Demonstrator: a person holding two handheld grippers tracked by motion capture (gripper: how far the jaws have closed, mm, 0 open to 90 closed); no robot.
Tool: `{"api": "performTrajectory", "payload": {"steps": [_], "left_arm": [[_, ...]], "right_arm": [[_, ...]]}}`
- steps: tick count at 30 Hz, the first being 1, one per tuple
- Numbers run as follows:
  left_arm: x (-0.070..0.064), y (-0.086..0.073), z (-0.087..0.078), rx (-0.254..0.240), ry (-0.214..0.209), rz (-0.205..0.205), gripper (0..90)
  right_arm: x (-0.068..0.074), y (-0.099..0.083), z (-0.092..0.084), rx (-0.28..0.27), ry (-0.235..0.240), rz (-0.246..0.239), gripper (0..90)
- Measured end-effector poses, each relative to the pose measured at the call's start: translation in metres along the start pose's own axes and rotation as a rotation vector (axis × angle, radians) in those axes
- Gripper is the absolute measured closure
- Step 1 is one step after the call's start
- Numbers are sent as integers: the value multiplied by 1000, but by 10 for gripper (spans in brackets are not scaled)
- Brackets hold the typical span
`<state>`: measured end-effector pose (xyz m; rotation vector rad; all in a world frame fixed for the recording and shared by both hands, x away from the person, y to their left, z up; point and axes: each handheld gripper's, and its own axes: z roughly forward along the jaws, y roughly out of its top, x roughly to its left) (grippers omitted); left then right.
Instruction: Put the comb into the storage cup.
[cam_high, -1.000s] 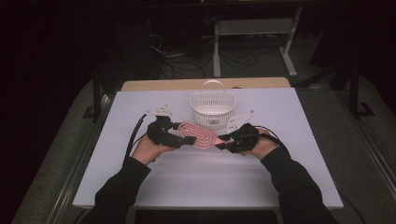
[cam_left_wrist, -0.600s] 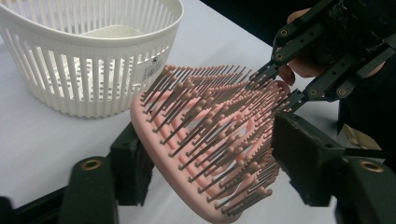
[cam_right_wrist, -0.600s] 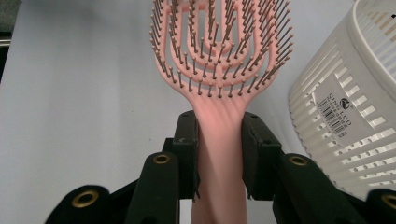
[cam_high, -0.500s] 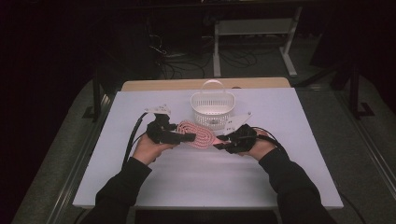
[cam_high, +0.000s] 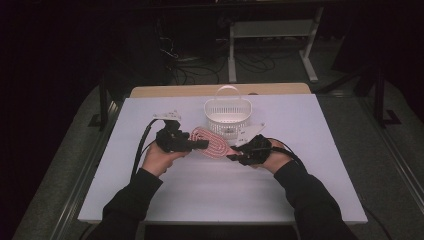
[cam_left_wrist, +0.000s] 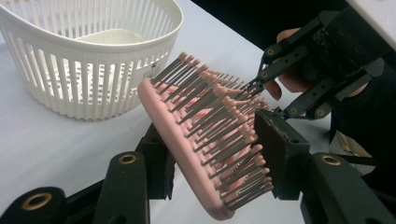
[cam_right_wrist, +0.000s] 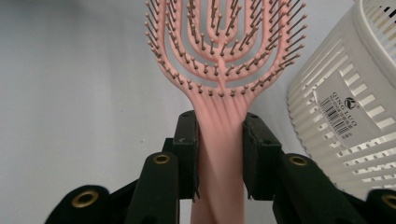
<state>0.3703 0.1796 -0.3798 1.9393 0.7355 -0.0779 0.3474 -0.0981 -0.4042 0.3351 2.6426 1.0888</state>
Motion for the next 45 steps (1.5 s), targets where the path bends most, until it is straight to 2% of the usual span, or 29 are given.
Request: {"api": "performTrajectory", "payload": {"steps": [7,10,13,26,31,37,42,45], "left_arm": [[-3,3,-2,-11,13,6,569],[-4,3,-3,-28,-11,4,632],[-8,5,-3,-31,-1,22,643],[-15,10,-6,-47,19,51,665],[-16,12,-9,-54,24,54,665],[-14,17,-15,-48,43,65,665],[-14,25,-21,-41,66,72,665],[-15,32,-25,-32,81,84,665]], "right_arm": [[2,2,4,-1,-18,-3,687],[2,1,6,-3,-26,2,689],[3,1,8,-3,-24,-1,691],[4,3,10,-19,-22,3,677],[5,3,11,-23,-17,6,600],[4,4,8,-35,-30,34,463],[3,6,4,-48,-56,75,351],[3,7,4,-66,-82,99,316]]}}
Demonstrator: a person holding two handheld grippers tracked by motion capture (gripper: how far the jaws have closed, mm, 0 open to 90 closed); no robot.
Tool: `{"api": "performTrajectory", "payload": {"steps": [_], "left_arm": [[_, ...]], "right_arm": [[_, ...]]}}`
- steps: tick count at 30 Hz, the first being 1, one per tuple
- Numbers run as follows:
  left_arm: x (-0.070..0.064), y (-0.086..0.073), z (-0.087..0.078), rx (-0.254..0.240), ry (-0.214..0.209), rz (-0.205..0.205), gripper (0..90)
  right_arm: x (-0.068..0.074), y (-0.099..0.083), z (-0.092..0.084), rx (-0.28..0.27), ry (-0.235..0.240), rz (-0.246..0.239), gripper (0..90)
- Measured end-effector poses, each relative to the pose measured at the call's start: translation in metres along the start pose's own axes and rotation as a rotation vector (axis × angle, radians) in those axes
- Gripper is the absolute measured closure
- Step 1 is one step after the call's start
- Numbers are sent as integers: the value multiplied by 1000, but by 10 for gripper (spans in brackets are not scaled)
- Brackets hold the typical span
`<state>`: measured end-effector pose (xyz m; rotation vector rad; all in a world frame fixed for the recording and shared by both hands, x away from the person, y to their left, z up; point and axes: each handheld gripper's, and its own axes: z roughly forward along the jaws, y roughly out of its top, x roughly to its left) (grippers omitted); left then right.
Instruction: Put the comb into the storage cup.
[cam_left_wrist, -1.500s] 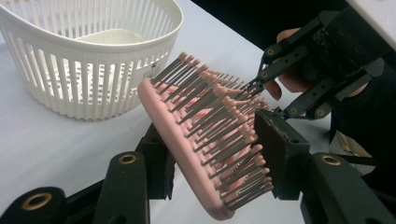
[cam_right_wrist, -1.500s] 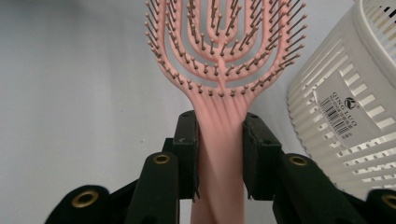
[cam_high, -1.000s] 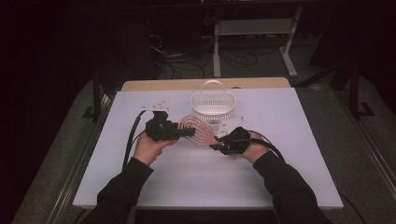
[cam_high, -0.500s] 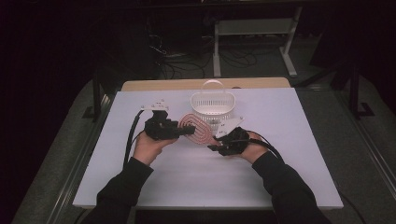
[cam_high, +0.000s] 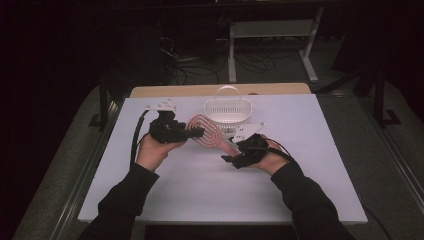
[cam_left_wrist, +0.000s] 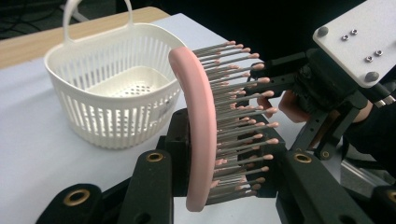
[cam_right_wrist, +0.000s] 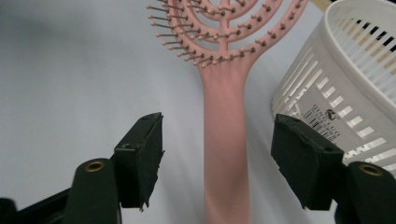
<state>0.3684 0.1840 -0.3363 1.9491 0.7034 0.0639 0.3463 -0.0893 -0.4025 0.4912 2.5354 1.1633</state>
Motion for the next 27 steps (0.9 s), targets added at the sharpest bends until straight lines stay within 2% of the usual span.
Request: {"api": "performTrajectory", "payload": {"steps": [5,11,14,16,27], "left_arm": [[0,10,-5,14,21,10,665],[1,14,-6,26,31,13,665],[1,15,-5,30,34,12,665],[2,14,-5,33,34,12,665],[2,14,-3,37,35,6,665]], "right_arm": [[4,3,4,-27,-46,24,300],[18,9,16,-44,-107,4,330],[23,12,20,-50,-151,-19,376],[24,14,21,-59,-171,-14,421],[22,17,22,-89,-227,0,606]]}}
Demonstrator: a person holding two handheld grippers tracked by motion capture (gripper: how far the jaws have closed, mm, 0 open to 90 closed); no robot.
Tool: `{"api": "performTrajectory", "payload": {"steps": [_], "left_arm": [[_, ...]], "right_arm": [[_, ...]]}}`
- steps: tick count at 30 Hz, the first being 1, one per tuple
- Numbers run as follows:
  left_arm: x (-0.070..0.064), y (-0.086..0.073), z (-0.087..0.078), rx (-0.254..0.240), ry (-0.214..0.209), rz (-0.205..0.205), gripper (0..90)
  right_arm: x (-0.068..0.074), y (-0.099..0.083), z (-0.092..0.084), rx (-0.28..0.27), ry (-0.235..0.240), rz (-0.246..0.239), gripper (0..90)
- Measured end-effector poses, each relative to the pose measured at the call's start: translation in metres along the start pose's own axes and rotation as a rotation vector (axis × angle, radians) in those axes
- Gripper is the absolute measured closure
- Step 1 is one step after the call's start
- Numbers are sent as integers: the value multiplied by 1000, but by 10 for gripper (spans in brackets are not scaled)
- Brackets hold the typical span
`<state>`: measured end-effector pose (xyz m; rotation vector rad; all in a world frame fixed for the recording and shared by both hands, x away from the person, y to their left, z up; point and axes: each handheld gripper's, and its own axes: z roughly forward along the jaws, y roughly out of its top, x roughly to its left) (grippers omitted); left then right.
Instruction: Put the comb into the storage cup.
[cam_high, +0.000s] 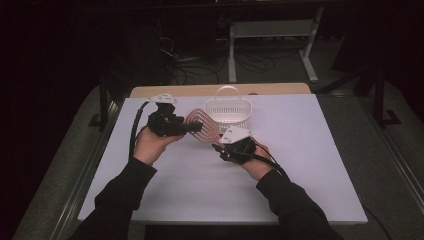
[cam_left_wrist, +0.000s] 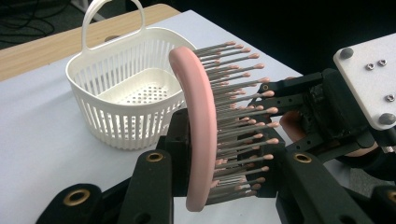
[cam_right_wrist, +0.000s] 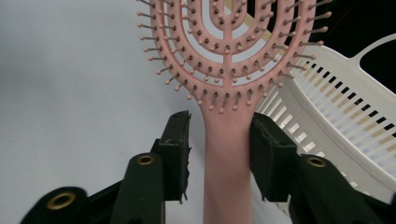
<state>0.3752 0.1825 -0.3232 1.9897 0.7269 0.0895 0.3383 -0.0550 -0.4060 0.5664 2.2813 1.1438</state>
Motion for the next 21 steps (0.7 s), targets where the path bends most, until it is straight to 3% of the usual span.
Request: {"api": "performTrajectory", "payload": {"steps": [5,21], "left_arm": [[0,0,0,-4,-2,-2,665],[-2,1,0,-19,0,1,658]], "right_arm": [[-2,0,-1,-6,-13,0,666],[2,-1,-3,-17,-35,-28,692]]}}
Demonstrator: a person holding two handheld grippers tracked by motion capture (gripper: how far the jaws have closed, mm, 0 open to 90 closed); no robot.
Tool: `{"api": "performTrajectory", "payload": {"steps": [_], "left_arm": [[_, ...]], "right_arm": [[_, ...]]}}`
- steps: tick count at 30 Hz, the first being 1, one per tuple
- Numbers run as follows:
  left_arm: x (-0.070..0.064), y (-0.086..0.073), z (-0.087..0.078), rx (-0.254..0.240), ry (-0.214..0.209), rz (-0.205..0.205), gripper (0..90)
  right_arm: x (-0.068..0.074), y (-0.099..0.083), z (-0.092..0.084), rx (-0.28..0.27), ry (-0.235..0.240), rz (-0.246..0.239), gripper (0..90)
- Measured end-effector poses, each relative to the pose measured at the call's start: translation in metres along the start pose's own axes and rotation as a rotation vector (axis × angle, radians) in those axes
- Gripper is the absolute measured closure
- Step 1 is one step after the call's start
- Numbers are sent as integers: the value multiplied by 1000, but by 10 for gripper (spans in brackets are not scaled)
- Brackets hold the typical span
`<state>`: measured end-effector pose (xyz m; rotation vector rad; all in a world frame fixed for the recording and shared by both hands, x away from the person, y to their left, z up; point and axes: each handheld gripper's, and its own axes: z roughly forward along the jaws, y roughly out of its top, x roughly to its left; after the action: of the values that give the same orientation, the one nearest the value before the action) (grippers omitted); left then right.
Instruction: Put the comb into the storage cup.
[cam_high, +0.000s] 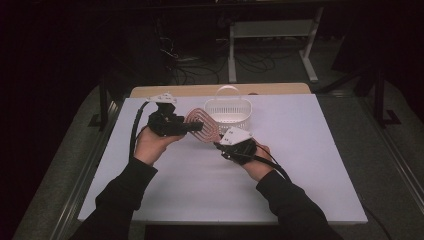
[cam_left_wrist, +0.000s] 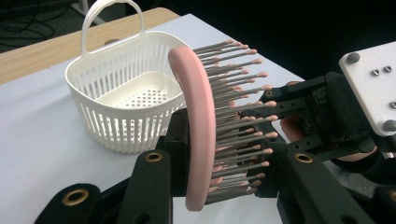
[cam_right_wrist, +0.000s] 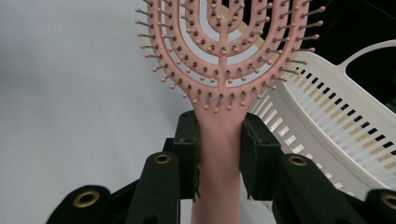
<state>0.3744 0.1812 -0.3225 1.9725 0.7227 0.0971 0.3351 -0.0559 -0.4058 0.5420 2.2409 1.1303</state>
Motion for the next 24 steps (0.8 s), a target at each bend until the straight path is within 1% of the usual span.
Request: {"api": "performTrajectory", "payload": {"steps": [10,13,15,18,21,24], "left_arm": [[-3,1,0,6,12,-5,661],[-4,1,2,8,4,-11,662],[-5,1,3,12,6,-5,662],[-5,1,3,11,7,-5,662],[-4,1,3,11,8,-8,662],[-4,1,3,5,-5,-15,662]], "right_arm": [[0,0,1,-4,-3,12,676],[0,0,3,-6,-2,18,660],[1,0,4,-5,-6,17,651],[0,0,5,-2,-12,20,665],[0,0,5,0,-8,25,660],[0,-1,6,1,-11,28,648]]}}
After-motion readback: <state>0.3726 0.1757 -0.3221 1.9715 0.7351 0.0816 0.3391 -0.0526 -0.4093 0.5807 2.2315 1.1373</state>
